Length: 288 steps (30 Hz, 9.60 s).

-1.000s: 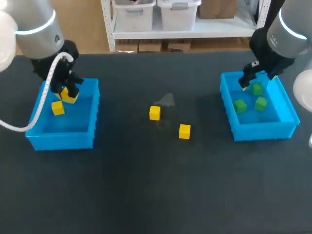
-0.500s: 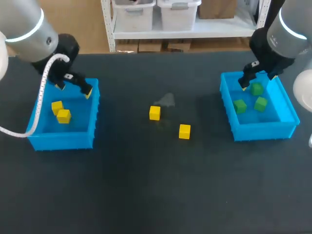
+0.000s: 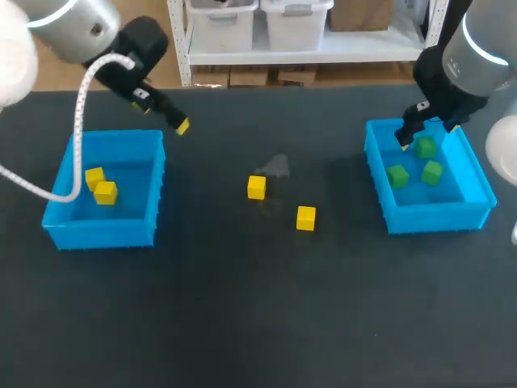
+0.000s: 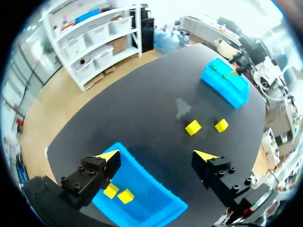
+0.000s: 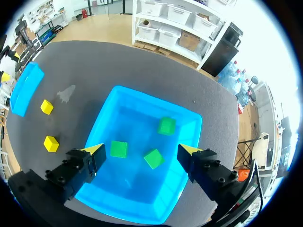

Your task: Put the green cubes in the right bin and the yellow cubes in the left bin.

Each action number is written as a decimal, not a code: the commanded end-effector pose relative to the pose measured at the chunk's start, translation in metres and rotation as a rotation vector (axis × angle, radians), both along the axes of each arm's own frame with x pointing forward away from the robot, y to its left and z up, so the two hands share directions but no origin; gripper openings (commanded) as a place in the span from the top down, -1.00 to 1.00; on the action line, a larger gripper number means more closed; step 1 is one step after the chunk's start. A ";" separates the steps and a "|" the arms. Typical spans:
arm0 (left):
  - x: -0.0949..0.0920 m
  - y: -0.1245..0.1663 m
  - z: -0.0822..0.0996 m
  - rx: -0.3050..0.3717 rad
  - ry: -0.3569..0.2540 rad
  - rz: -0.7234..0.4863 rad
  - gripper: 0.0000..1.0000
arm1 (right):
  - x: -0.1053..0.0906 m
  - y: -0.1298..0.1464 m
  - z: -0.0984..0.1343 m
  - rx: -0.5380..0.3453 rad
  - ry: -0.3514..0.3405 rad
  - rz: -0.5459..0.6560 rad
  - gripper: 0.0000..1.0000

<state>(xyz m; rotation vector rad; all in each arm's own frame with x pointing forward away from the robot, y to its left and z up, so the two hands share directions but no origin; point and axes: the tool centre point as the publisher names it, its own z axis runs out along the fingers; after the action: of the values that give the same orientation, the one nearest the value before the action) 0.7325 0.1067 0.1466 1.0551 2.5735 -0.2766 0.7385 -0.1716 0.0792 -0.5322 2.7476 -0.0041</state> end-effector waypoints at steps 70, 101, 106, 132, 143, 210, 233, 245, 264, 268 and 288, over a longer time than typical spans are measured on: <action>-0.081 -0.200 -0.108 0.266 0.194 -0.828 -1.00 | -0.001 0.000 0.000 0.000 -0.003 -0.001 -1.00; -0.102 -0.211 -0.146 0.309 0.220 -0.884 -1.00 | -0.001 0.000 0.000 0.000 -0.003 -0.001 -1.00; -0.094 -0.213 -0.153 0.318 0.229 -0.877 -1.00 | -0.001 0.000 0.000 0.000 -0.003 -0.001 -1.00; -0.070 -0.204 -0.144 0.245 0.216 -0.722 1.00 | -0.001 0.000 0.000 0.000 -0.003 -0.001 -1.00; -0.018 -0.149 -0.098 0.083 0.135 -0.371 1.00 | -0.001 0.000 0.000 0.000 -0.003 -0.001 -1.00; 0.002 0.011 -0.033 -0.005 -0.031 0.008 -1.00 | -0.001 0.000 0.000 0.000 -0.003 -0.001 -1.00; -0.002 -0.101 -0.047 0.199 -0.050 -0.596 -1.00 | -0.001 0.000 0.000 0.000 -0.003 -0.001 -1.00; -0.008 -0.118 -0.088 0.282 -0.023 -0.756 -1.00 | -0.001 0.000 0.000 0.000 -0.003 -0.001 -1.00; -0.028 -0.128 -0.107 0.312 0.003 -0.856 -1.00 | -0.001 0.000 0.000 0.000 -0.003 -0.001 -1.00; -0.034 -0.124 -0.113 0.330 0.007 -0.885 -1.00 | -0.001 0.000 0.000 0.000 -0.003 -0.001 -1.00; -0.033 -0.132 -0.134 0.319 0.028 -0.925 -1.00 | -0.001 0.000 0.000 0.000 -0.003 -0.001 -1.00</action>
<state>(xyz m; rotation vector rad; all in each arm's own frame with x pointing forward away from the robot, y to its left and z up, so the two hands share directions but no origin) 0.6921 -0.0225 0.0163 2.3067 1.9945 -0.0707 0.7385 -0.1715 0.0792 -0.5323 2.7476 -0.0040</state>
